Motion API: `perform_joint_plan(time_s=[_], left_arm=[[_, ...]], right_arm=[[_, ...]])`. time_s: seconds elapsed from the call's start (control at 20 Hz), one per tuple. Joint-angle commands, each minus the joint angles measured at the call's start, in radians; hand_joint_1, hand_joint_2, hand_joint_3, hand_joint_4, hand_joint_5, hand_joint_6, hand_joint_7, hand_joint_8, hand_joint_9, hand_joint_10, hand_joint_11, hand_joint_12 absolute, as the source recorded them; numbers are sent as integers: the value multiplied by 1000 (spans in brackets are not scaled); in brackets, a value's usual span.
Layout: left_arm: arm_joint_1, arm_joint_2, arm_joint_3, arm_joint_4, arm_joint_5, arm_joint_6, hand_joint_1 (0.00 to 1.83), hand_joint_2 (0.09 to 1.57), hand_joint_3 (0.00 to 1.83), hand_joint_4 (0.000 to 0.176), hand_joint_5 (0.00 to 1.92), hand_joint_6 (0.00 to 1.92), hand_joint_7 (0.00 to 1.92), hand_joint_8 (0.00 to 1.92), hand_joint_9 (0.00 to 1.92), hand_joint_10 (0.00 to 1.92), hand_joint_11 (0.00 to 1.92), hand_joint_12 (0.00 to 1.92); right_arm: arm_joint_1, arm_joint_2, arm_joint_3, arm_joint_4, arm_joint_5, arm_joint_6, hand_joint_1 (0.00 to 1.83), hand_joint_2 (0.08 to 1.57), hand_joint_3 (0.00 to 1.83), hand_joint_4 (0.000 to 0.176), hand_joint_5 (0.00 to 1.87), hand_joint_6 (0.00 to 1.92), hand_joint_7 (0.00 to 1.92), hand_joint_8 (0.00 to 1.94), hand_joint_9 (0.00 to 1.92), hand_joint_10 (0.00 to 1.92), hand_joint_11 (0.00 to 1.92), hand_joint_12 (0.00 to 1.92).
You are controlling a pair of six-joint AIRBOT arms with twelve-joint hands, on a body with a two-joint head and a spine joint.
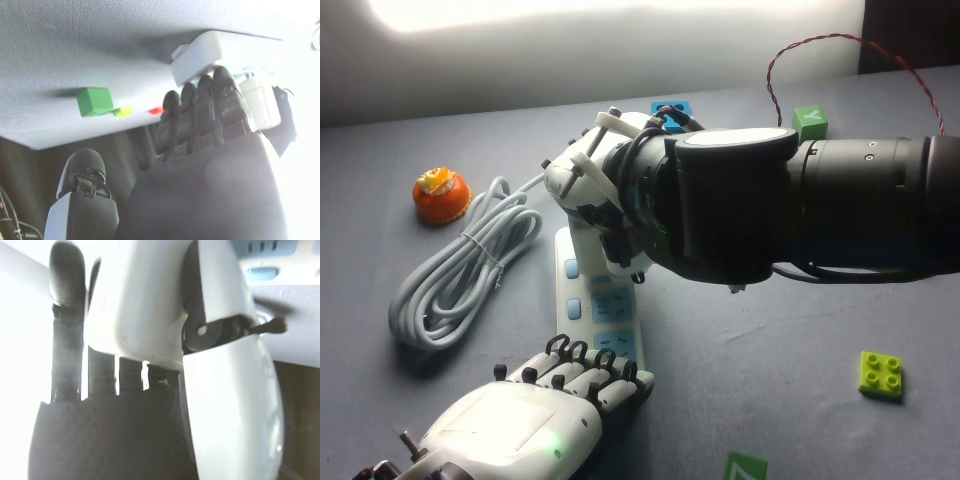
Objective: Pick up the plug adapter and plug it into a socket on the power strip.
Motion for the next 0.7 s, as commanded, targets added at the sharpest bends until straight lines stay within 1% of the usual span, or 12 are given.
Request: perform_joint_plan(time_s=[0.0, 0.05, 0.15, 0.2, 0.25, 0.35, 0.4, 0.45, 0.5, 0.55, 0.6, 0.65], left_arm=[[12, -16, -2, -31, 90, -24, 0, 1154, 0, 0, 142, 3, 141, 3, 121, 3, 0, 405], [12, -16, -2, -31, 90, -24, 0, 1151, 0, 0, 160, 6, 157, 5, 139, 5, 0, 449], [13, -16, -2, -31, 90, -24, 0, 1154, 1, 0, 174, 9, 167, 7, 148, 7, 0, 456], [13, -16, -2, -31, 90, -24, 0, 1159, 2, 0, 179, 7, 168, 5, 149, 5, 0, 442], [13, -16, -2, -31, 90, -24, 0, 1158, 1, 0, 162, 2, 151, 2, 137, 1, 0, 417], [13, -16, -2, -31, 90, -24, 0, 1158, 0, 0, 174, 5, 164, 5, 144, 2, 0, 437], [13, -16, -2, -31, 90, -24, 1, 1159, 0, 0, 201, 5, 189, 5, 167, 4, 0, 497], [13, -16, -2, -31, 90, -24, 0, 1156, 0, 0, 180, 3, 168, 2, 149, 2, 0, 462], [13, -16, -2, -31, 90, -24, 0, 1154, 0, 0, 185, 6, 174, 6, 152, 5, 0, 455], [13, -16, -2, -31, 89, -24, 0, 1152, 0, 0, 186, 6, 176, 6, 153, 5, 0, 453], [14, -16, -2, -31, 88, -24, 0, 1152, 0, 0, 185, 4, 179, 5, 158, 5, 0, 472], [14, -16, -2, -31, 87, -24, 0, 1151, 0, 0, 162, 2, 155, 2, 135, 2, 0, 430]], right_arm=[[-8, -6, -27, 52, 75, 16, 1371, 1137, 0, 0, 910, 855, 940, 1129, 868, 1384, 793, 1303], [-7, -4, -28, 52, 75, 16, 1376, 1124, 0, 0, 939, 812, 967, 1082, 894, 1349, 816, 1286], [-4, 1, -29, 52, 76, 16, 1369, 1128, 2, 0, 909, 884, 971, 1056, 886, 1350, 790, 1289], [-3, 5, -31, 52, 81, 16, 1246, 1142, 0, 0, 892, 993, 972, 1103, 848, 1053, 742, 1299], [-3, 8, -32, 52, 84, 15, 1218, 1146, 1, 0, 885, 1029, 964, 1122, 864, 896, 708, 1308], [-3, 12, -35, 52, 86, 13, 1199, 1166, 0, 0, 826, 1137, 948, 1128, 883, 663, 631, 1299], [-2, 14, -36, 52, 86, 11, 1196, 1169, 2, 0, 810, 1161, 944, 1135, 897, 588, 631, 1280], [-2, 16, -37, 52, 85, 9, 1184, 1189, 3, 0, 758, 1245, 918, 1168, 884, 530, 625, 1263], [-1, 17, -37, 52, 85, 4, 1114, 1210, 0, 0, 777, 1266, 837, 537, 863, 451, 603, 1240], [0, 18, -37, 52, 85, 2, 1055, 1162, 0, 0, 699, 544, 854, 224, 850, 364, 570, 1210], [2, 19, -37, 52, 86, 2, 1029, 1131, 0, 0, 740, 204, 864, 83, 860, 268, 562, 1177], [3, 22, -38, 52, 86, 0, 976, 1149, 0, 0, 738, 63, 843, 26, 843, 201, 530, 1162]])
